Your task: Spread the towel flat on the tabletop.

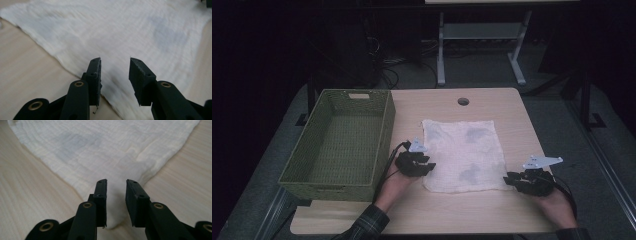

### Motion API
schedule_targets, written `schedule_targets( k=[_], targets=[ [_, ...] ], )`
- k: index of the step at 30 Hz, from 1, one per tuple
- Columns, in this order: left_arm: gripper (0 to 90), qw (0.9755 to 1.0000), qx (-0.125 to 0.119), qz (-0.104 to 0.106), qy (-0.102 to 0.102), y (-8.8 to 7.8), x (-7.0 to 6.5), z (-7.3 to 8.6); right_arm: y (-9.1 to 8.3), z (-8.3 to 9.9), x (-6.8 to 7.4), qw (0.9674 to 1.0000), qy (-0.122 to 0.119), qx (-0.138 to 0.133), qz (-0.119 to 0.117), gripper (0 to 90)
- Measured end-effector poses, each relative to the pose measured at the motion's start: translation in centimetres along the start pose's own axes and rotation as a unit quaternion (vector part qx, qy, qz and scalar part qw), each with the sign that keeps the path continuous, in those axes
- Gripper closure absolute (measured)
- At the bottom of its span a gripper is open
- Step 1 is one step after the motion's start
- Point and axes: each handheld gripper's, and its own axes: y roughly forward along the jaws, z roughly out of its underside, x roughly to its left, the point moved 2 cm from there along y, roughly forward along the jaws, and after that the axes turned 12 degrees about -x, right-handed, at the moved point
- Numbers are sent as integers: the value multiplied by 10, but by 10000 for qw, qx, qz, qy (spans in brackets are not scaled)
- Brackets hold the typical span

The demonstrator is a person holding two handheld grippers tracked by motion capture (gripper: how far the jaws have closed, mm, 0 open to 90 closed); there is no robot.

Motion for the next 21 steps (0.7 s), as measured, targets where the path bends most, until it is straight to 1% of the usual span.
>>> schedule_targets(
  k=[1, 2, 3, 4, 5, 7, 10, 11, 12, 13, 14, 15, 16, 17, 18, 19, 20, 21],
  targets=[
    [613, 10000, 0, 0, 0, 0, 0, 0, -2, 3, 0, 10000, -6, 20, 14, 696],
    [613, 10000, 18, 31, 6, -2, -3, 4, -2, 3, 0, 10000, -6, 20, 14, 696],
    [613, 10000, 64, 40, 16, -6, -8, 11, -4, 7, 1, 9999, 36, 70, 62, 685],
    [612, 10000, 64, 40, 16, -6, -8, 11, -5, 9, 2, 9999, 41, 96, 91, 673],
    [607, 9999, 135, 73, 56, -9, -12, 16, -6, 11, 1, 9999, -10, 103, 110, 671],
    [594, 9997, 206, 119, 61, -10, -17, 22, -7, 14, 1, 9997, -36, 171, 152, 670],
    [583, 9995, 257, 181, 86, -10, -20, 26, -7, 16, 2, 9996, -23, 234, 154, 684],
    [582, 9992, 300, 252, 74, -10, -23, 28, -6, 17, 2, 9996, -13, 237, 138, 706],
    [590, 9991, 335, 237, 135, -9, -24, 29, -6, 17, 2, 9996, -19, 243, 123, 728],
    [611, 9987, 401, 230, 192, -8, -25, 30, -5, 16, 2, 9996, -10, 253, 86, 744],
    [654, 9987, 401, 230, 192, -8, -25, 30, -5, 16, 2, 9996, -10, 253, 86, 744],
    [654, 9986, 426, 219, 240, -7, -26, 31, -5, 17, 2, 9996, -14, 260, 62, 765],
    [749, 9983, 456, 123, 331, -6, -27, 31, -5, 17, 3, 9997, -14, 252, 7, 828],
    [796, 9982, 484, 98, 348, -7, -26, 30, -5, 17, 3, 9997, -31, 251, -26, 850],
    [846, 9982, 507, 109, 315, -7, -25, 30, -5, 16, 3, 9997, -44, 253, -40, 861],
    [877, 9980, 526, 131, 315, -7, -25, 30, -5, 16, 3, 9996, -54, 260, -42, 869],
    [886, 9981, 523, 141, 308, -7, -26, 30, -5, 16, 4, 9997, -9, 254, -37, 874],
    [890, 9976, 581, 154, 335, -8, -27, 30, -5, 16, 4, 9997, -14, 256, -33, 878]
  ],
)
